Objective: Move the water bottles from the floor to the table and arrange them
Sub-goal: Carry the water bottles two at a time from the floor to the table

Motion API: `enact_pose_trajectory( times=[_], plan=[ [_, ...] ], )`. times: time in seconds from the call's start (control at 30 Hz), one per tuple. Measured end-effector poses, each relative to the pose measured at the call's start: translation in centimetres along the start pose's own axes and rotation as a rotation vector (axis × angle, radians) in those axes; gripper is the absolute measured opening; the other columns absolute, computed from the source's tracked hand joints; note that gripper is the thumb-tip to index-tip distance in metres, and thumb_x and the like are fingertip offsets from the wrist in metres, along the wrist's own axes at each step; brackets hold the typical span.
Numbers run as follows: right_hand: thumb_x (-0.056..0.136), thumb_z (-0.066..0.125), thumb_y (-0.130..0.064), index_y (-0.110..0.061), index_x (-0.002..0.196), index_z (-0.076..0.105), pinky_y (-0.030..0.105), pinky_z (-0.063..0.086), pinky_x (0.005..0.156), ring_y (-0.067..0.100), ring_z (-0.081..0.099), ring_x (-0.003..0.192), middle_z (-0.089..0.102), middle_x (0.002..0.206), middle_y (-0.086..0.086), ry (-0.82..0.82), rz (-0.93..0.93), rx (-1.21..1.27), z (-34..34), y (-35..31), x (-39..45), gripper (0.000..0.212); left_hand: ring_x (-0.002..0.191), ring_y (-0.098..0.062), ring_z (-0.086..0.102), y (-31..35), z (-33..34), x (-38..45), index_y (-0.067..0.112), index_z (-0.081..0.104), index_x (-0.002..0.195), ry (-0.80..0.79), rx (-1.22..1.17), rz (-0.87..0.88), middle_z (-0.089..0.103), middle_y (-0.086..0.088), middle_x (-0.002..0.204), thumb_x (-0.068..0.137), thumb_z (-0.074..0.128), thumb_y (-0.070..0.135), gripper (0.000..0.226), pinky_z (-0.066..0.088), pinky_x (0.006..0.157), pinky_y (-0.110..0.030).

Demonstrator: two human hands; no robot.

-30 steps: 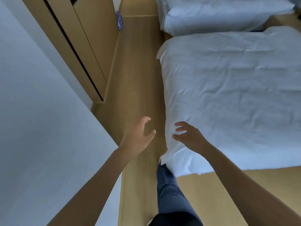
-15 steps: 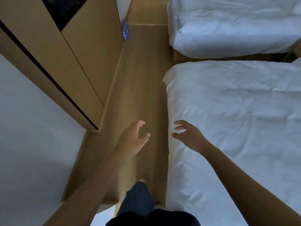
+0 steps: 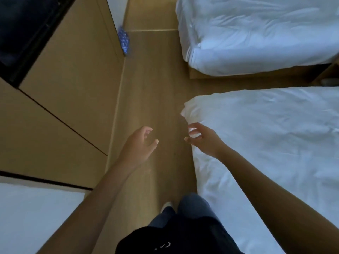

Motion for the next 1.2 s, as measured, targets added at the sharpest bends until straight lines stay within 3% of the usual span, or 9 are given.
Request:
enact_pose_trajectory(
  times=[0.1, 0.3, 0.47, 0.7, 0.77, 0.93, 1.2],
  plan=[
    [0.091, 0.066, -0.025, -0.017, 0.138, 0.046, 0.0, 0.042, 0.06, 0.005, 0.054, 0.091, 0.053, 0.12, -0.004, 0.0, -0.015, 0.014, -1.8, -1.4, 5.9, 0.052, 0.119, -0.015, 0.054, 0.3, -0.9, 6.3, 0.013, 0.054, 0.127, -0.014, -0.006, 0.007, 0.059, -0.003, 0.128, 0.088, 0.067, 0.024, 0.042, 0.037, 0.093, -0.02],
    [0.09, 0.067, -0.029, -0.018, 0.133, 0.051, 0.021, 0.045, 0.082, 0.012, 0.057, 0.102, 0.059, 0.126, 0.001, -0.005, -0.004, 0.016, -6.1, -2.2, 20.7, 0.047, 0.119, -0.015, 0.054, 1.0, -1.7, 21.5, 0.015, 0.054, 0.127, 0.007, 0.0, -0.002, 0.059, -0.003, 0.127, 0.088, 0.067, 0.027, 0.042, 0.04, 0.096, -0.024],
    [0.09, 0.066, -0.029, -0.02, 0.134, 0.05, 0.021, 0.049, 0.078, 0.014, 0.06, 0.104, 0.059, 0.12, -0.003, -0.037, -0.034, 0.033, -11.0, -4.9, 33.4, 0.047, 0.118, -0.017, 0.055, 3.4, -3.6, 34.7, 0.016, 0.055, 0.126, 0.026, 0.005, -0.049, 0.059, -0.001, 0.126, 0.088, 0.067, 0.026, 0.041, 0.04, 0.094, -0.024],
    [0.091, 0.065, -0.03, -0.02, 0.134, 0.049, 0.015, 0.043, 0.07, 0.009, 0.057, 0.099, 0.059, 0.118, -0.005, -0.064, -0.077, -0.005, -16.9, -9.0, 48.5, 0.048, 0.119, -0.016, 0.055, 6.4, -6.4, 50.7, 0.015, 0.055, 0.126, 0.069, -0.009, -0.041, 0.059, -0.003, 0.128, 0.088, 0.067, 0.026, 0.042, 0.042, 0.099, -0.028],
    [0.091, 0.065, -0.03, -0.021, 0.135, 0.049, 0.013, 0.042, 0.066, 0.008, 0.056, 0.099, 0.059, 0.119, -0.004, -0.069, -0.071, -0.018, -17.9, -9.8, 52.9, 0.049, 0.121, -0.014, 0.053, 6.4, -6.4, 54.8, 0.019, 0.052, 0.13, 0.047, -0.009, -0.049, 0.057, 0.0, 0.131, 0.09, 0.064, 0.031, 0.043, 0.045, 0.102, -0.033],
    [0.09, 0.066, -0.032, -0.023, 0.135, 0.048, 0.012, 0.042, 0.065, 0.008, 0.058, 0.099, 0.059, 0.117, -0.006, -0.074, -0.065, -0.023, -19.6, -12.1, 65.4, 0.049, 0.118, -0.01, 0.052, 5.0, -7.3, 67.0, 0.023, 0.051, 0.128, 0.024, -0.034, -0.072, 0.056, 0.005, 0.13, 0.09, 0.063, 0.035, 0.041, 0.045, 0.097, -0.029],
    [0.089, 0.066, -0.032, -0.021, 0.132, 0.051, 0.011, 0.041, 0.067, 0.008, 0.057, 0.096, 0.058, 0.112, -0.006, -0.043, -0.07, -0.031, -23.2, -19.0, 86.4, 0.047, 0.115, -0.013, 0.056, 3.5, -14.1, 89.0, 0.018, 0.055, 0.124, 0.058, -0.047, -0.085, 0.059, 0.002, 0.126, 0.088, 0.065, 0.029, 0.039, 0.044, 0.094, -0.027]
  ],
)
Point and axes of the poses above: each hand's wrist, its own x-axis towards the middle knuckle, its own z-axis out of the palm, y = z × x, the point moved 6 cm from there along x, towards the middle knuckle
